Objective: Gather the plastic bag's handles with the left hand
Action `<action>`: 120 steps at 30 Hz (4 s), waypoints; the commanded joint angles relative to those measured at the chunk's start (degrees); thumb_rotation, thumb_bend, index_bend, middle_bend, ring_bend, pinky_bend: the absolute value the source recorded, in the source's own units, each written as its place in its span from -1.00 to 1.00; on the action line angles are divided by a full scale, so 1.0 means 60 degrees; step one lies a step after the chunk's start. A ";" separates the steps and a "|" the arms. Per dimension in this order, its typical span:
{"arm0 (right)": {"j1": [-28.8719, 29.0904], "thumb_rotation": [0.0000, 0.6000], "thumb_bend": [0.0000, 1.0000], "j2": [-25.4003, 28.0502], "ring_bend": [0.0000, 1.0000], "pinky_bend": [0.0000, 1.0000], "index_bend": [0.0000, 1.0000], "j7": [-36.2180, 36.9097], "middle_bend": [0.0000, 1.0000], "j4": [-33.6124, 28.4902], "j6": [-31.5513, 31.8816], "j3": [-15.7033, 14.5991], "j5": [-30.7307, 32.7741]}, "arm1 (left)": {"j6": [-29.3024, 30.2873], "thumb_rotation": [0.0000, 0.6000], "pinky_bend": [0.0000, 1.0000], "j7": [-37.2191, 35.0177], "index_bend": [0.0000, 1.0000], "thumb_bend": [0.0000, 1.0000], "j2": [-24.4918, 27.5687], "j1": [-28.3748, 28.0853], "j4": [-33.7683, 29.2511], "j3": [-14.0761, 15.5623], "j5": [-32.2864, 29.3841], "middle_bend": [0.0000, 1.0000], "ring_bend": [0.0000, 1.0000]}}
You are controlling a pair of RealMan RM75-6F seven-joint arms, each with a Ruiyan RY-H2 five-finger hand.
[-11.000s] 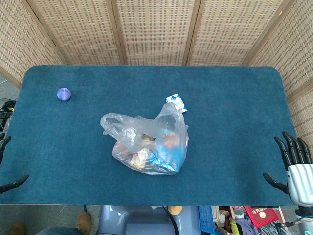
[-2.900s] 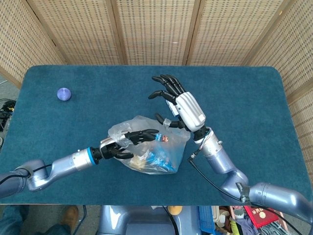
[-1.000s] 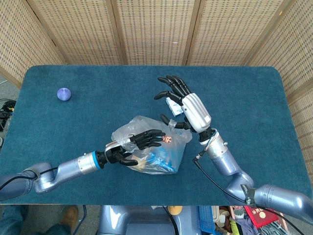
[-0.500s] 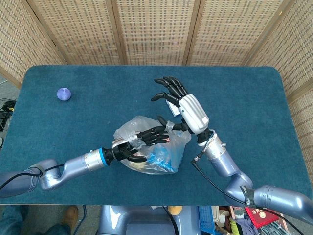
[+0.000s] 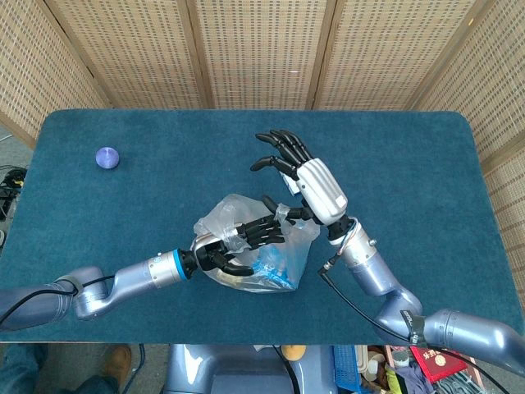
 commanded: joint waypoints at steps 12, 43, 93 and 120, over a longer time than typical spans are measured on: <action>0.0142 1.00 -0.15 0.0087 -1.00 -1.00 -0.36 -0.0125 -0.76 -0.0218 -0.0221 0.0131 0.0206 | -0.0715 0.61 -1.00 0.1217 -0.97 -0.57 0.0052 -0.0367 -0.0640 -0.0601 -0.0563 -1.00 -1.00; 0.0545 1.00 -0.15 0.0546 -1.00 -1.00 -0.36 -0.0512 -0.76 -0.1100 -0.0852 0.0212 0.0228 | -0.1734 0.63 -1.00 0.2339 -0.89 -0.49 -0.0076 -0.0680 -0.0557 -0.1249 -0.1197 -1.00 -1.00; 0.0966 1.00 -0.15 0.0756 -1.00 -1.00 -0.36 -0.0926 -0.75 -0.1897 -0.1149 0.0478 0.0696 | -0.1788 1.00 -1.00 0.5364 -0.95 -0.41 -0.0884 -0.0286 -0.0678 -0.2192 -0.1954 -1.00 -0.97; 0.1062 1.00 -0.17 0.0760 -1.00 -1.00 -0.36 -0.0855 -0.75 -0.1966 -0.1074 0.0483 0.0556 | -0.0994 0.88 -0.77 0.5917 -0.88 -0.50 -0.1931 0.0228 -0.0314 -0.2856 -0.2241 -1.00 -0.78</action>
